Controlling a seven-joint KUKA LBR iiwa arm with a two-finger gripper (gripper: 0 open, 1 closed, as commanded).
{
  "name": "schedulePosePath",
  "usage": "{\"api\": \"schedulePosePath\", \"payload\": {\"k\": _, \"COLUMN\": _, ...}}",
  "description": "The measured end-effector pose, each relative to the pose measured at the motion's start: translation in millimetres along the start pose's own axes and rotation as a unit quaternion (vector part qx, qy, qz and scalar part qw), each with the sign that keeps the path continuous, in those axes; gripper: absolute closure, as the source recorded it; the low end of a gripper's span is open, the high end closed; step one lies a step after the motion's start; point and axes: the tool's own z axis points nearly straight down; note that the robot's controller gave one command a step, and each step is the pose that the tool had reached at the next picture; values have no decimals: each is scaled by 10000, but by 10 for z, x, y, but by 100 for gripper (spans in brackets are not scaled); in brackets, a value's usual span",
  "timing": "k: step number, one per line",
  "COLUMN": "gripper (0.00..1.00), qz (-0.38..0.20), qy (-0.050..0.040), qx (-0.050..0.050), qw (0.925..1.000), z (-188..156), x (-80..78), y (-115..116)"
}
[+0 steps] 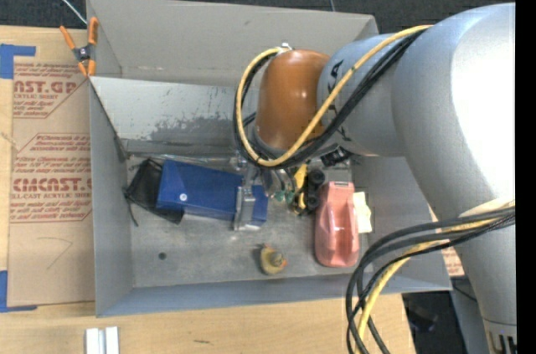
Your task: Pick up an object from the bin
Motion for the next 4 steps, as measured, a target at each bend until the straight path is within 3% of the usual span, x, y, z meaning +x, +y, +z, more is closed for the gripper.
{"api": "schedulePosePath", "payload": {"k": 3, "gripper": 100, "qz": 0, "qy": 28, "qx": 3, "qw": 10000, "z": -80, "x": 17, "y": 0}}
{"api": "schedulePosePath", "payload": {"k": 4, "gripper": 100, "qz": 0, "qy": 50, "qx": 5, "qw": 10000, "z": -294, "x": 33, "y": 1}}
